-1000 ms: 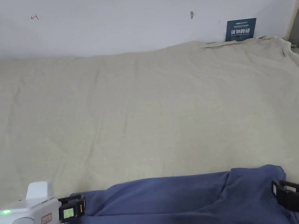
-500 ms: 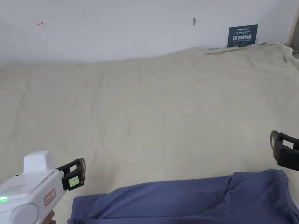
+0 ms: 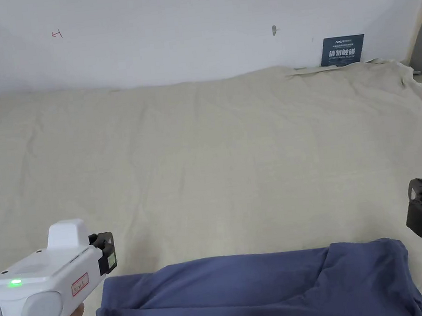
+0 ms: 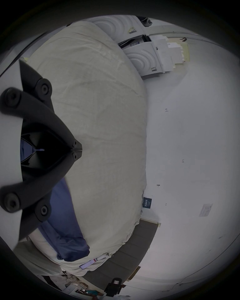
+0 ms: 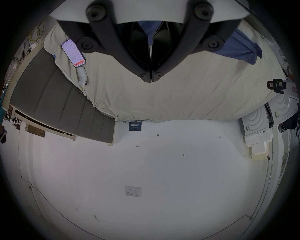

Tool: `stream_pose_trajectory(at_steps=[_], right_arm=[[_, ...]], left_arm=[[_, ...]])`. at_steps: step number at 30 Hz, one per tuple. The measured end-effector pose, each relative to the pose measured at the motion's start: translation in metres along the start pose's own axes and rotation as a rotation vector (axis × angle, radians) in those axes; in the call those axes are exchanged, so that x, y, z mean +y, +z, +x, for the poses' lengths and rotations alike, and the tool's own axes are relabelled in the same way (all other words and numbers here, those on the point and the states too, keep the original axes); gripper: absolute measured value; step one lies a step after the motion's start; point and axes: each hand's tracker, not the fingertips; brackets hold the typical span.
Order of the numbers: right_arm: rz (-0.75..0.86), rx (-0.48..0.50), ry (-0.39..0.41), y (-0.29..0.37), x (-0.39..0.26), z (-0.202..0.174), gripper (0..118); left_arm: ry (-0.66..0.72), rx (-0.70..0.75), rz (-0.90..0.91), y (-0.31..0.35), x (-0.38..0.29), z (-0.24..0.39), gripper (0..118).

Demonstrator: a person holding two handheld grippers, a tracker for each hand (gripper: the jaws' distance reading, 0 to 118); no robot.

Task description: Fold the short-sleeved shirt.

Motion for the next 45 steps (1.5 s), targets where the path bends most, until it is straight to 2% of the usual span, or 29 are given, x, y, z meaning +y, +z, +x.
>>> stream_pose_trajectory(at_steps=[4,12,14,16,17,18,19,20,21,25,27,29,30,31,36,40,42,45], right_arm=[[-0.01,0.003,0.001,0.0,0.001,0.0,0],[-0.035,0.014,0.011,-0.004,0.001,-0.001,0],[-0.043,0.014,0.016,-0.005,0.002,-0.002,0],[-0.05,0.017,0.013,-0.007,0.001,-0.002,0],[-0.054,0.018,0.007,-0.008,0.001,-0.003,0],[-0.06,0.021,-0.005,-0.01,0.0,-0.003,0],[-0.064,0.025,-0.014,-0.012,0.0,-0.003,0],[-0.068,0.026,-0.016,-0.013,-0.001,-0.004,0],[-0.072,0.024,-0.014,-0.015,-0.001,-0.005,0],[-0.09,0.027,-0.012,-0.021,-0.004,-0.006,0],[-0.102,0.031,-0.019,-0.023,-0.006,-0.007,0],[-0.108,0.031,-0.019,-0.024,-0.008,-0.008,0],[-0.113,0.03,-0.016,-0.025,-0.009,-0.008,0],[-0.117,0.029,-0.015,-0.025,-0.01,-0.008,0],[-0.134,0.026,-0.026,-0.027,-0.013,-0.005,0],[-0.137,0.02,-0.029,-0.024,-0.013,-0.002,0],[-0.138,0.017,-0.032,-0.024,-0.014,-0.001,0],[-0.138,0.013,-0.038,-0.023,-0.013,0.0,0]], left_arm=[[0.096,-0.1,-0.084,-0.01,0.001,-0.02,0],[0.163,-0.193,-0.27,-0.029,-0.011,-0.058,0],[0.207,-0.208,-0.316,-0.038,-0.019,-0.069,16],[0.225,-0.187,-0.317,-0.044,-0.029,-0.078,21],[0.231,-0.188,-0.327,-0.047,-0.033,-0.08,39],[0.238,-0.172,-0.348,-0.052,-0.039,-0.083,69],[0.239,-0.167,-0.378,-0.055,-0.044,-0.082,83],[0.232,-0.167,-0.385,-0.058,-0.047,-0.083,93],[0.228,-0.17,-0.387,-0.061,-0.053,-0.084,96],[0.245,-0.168,-0.444,-0.074,-0.064,-0.085,96],[0.261,-0.158,-0.47,-0.086,-0.071,-0.091,92],[0.262,-0.162,-0.485,-0.092,-0.075,-0.092,75],[0.266,-0.167,-0.491,-0.094,-0.076,-0.092,58],[0.268,-0.172,-0.501,-0.097,-0.078,-0.091,50],[0.23,-0.159,-0.509,-0.103,-0.078,-0.084,43],[0.251,-0.154,-0.515,-0.109,-0.076,-0.093,13],[0.289,-0.189,-0.513,-0.111,-0.076,-0.094,9],[0.2,-0.168,-0.493,-0.105,-0.073,-0.082,8]])
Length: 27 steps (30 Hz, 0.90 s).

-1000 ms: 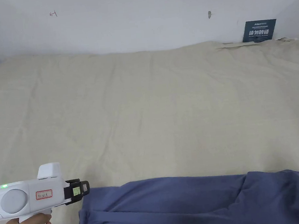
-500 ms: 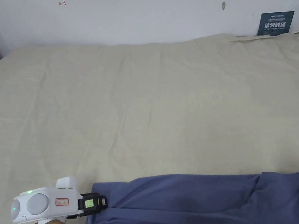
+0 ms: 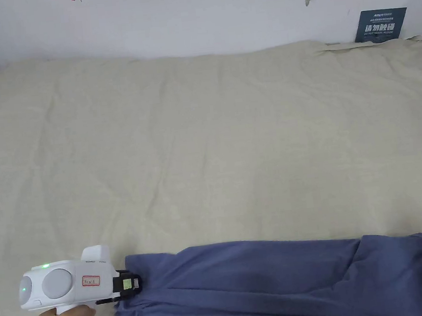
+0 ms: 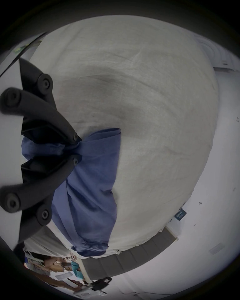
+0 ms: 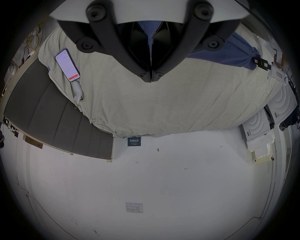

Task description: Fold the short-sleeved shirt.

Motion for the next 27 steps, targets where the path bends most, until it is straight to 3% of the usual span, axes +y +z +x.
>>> stream_pose_trajectory(at_steps=[10,20,24,27], right_arm=[[0.013,0.006,-0.011,-0.001,0.006,0.002,0],[0.03,0.029,-0.015,0.002,0.011,0.003,0],[0.031,0.033,-0.006,0.005,0.01,0.005,0],[0.034,0.034,-0.011,0.008,0.009,0.008,0]], left_arm=[[0.034,-0.033,0.107,0.061,0.012,0.009,4],[0.085,0.118,0.136,0.11,0.015,-0.019,4],[0.073,0.134,0.123,0.115,0.016,0.004,4],[-0.016,0.143,0.084,0.113,0.019,0.041,4]])
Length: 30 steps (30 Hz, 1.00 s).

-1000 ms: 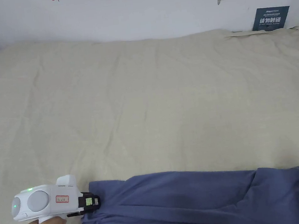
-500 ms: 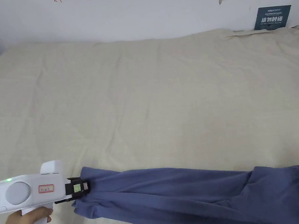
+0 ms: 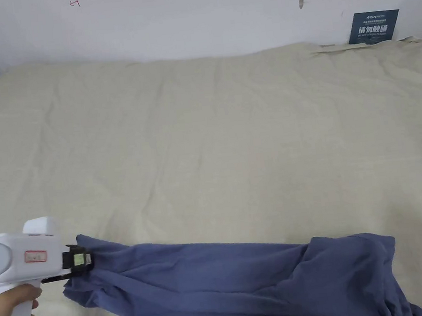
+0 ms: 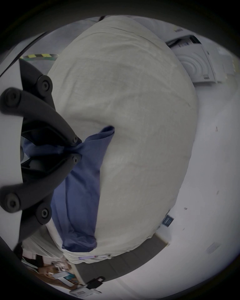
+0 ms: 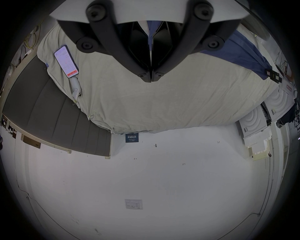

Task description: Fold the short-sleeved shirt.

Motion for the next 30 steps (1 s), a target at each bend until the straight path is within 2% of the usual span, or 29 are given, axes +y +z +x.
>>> stream_pose_trajectory(at_steps=[5,11,19,26,28,29,30], right_arm=[[0.005,-0.009,-0.008,0.007,-0.003,0.005,0],[0.003,-0.025,-0.02,0.016,-0.007,0.016,0],[0.001,-0.051,-0.028,0.024,-0.009,0.03,0],[0.0,-0.057,-0.025,0.025,-0.009,0.033,0],[0.0,-0.054,-0.025,0.025,-0.009,0.032,0],[0.001,-0.053,-0.026,0.026,-0.009,0.032,0],[0.001,-0.051,-0.026,0.026,-0.009,0.032,0]], left_arm=[[-0.135,-0.109,-0.039,-0.004,0.006,0.074,4],[-0.276,-0.211,-0.125,-0.04,0.005,0.148,4],[-0.337,-0.25,-0.211,-0.097,-0.017,0.212,4],[-0.343,-0.233,-0.25,-0.131,-0.036,0.228,5],[-0.326,-0.235,-0.25,-0.133,-0.039,0.227,16],[-0.32,-0.239,-0.247,-0.133,-0.039,0.225,28],[-0.312,-0.241,-0.238,-0.133,-0.039,0.224,57]])
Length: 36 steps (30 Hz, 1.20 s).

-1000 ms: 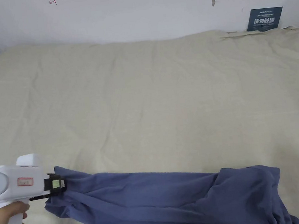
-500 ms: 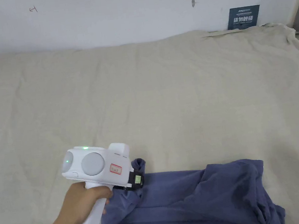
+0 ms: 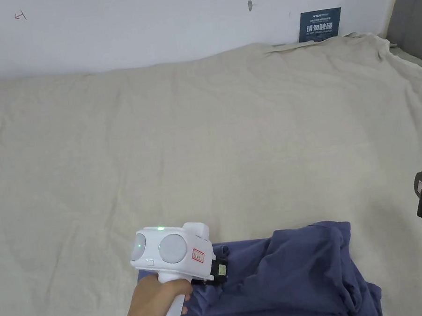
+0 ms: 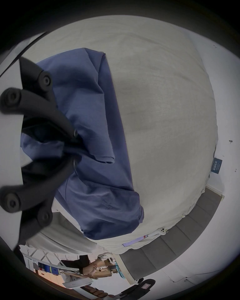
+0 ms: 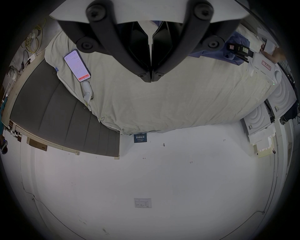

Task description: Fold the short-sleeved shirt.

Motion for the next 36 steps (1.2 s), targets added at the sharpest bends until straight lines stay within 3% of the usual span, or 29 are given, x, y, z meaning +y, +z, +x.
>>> stream_pose_trajectory(at_steps=[1,2,4,5,6,11,17,19,20,22,23,24,26,36], right_arm=[[0.0,0.001,-0.001,0.0,0.0,0.0,0],[-0.001,0.003,-0.001,0.0,0.0,0.0,0],[-0.002,0.006,0.001,0.0,0.001,-0.002,0],[-0.002,0.007,0.003,0.0,0.001,-0.002,0],[-0.001,0.008,0.004,0.0,0.001,-0.003,0],[0.002,0.018,0.005,0.001,0.004,-0.006,0],[0.011,0.028,0.004,0.004,0.005,-0.009,0],[0.011,0.032,0.007,0.004,0.006,-0.009,0],[0.011,0.031,0.007,0.004,0.006,-0.009,0],[0.011,0.031,0.003,0.004,0.005,-0.009,0],[0.01,0.031,0.001,0.004,0.005,-0.008,0],[0.01,0.03,-0.001,0.004,0.005,-0.008,0],[0.007,0.028,-0.003,0.005,0.004,-0.006,0],[-0.008,0.006,-0.018,0.006,-0.001,0.006,0]], left_arm=[[0.003,-0.012,0.005,0.003,0.0,0.0,79],[0.006,-0.013,0.008,0.006,0.0,-0.001,92],[0.005,0.014,0.035,0.012,-0.001,-0.002,98],[-0.003,0.021,0.061,0.018,-0.003,-0.002,110],[-0.013,0.027,0.101,0.025,-0.003,-0.003,114],[0.046,0.034,0.238,0.065,-0.008,-0.025,114],[0.101,0.195,0.359,0.094,-0.026,-0.055,114],[0.139,0.222,0.411,0.095,-0.033,-0.062,105],[0.141,0.216,0.44,0.094,-0.038,-0.064,89],[0.139,0.186,0.479,0.087,-0.045,-0.069,31],[0.144,0.179,0.473,0.082,-0.048,-0.069,13],[0.144,0.17,0.467,0.076,-0.051,-0.068,7],[0.135,0.147,0.459,0.062,-0.056,-0.067,0],[0.063,0.104,0.329,-0.014,-0.075,-0.013,0]])
